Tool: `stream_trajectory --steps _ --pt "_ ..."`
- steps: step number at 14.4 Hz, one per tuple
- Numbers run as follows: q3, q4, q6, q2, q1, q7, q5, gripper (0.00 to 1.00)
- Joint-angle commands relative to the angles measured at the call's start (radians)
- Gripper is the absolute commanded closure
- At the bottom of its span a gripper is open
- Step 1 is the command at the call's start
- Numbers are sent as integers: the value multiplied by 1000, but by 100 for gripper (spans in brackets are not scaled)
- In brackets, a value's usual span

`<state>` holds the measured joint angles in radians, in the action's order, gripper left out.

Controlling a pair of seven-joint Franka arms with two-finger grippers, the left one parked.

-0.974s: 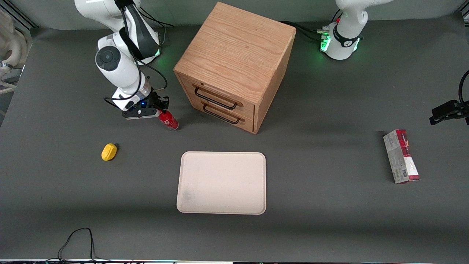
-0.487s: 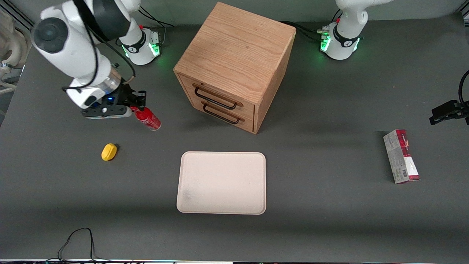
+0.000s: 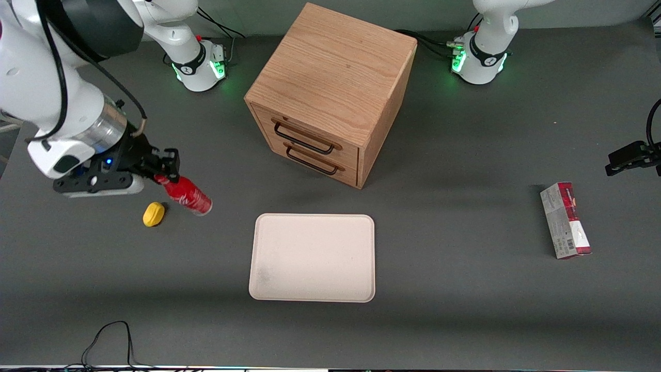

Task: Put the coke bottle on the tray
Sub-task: 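Lift the bottle and carry it with the right gripper to the tray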

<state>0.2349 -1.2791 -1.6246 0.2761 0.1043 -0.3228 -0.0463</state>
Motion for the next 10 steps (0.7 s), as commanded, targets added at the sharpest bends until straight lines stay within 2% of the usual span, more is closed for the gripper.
stream_trajectory --steps 1,10 --pt "10 222 7 181 28 1 -46 100" --pt "12 225 -412 455 48 -12 -47 100"
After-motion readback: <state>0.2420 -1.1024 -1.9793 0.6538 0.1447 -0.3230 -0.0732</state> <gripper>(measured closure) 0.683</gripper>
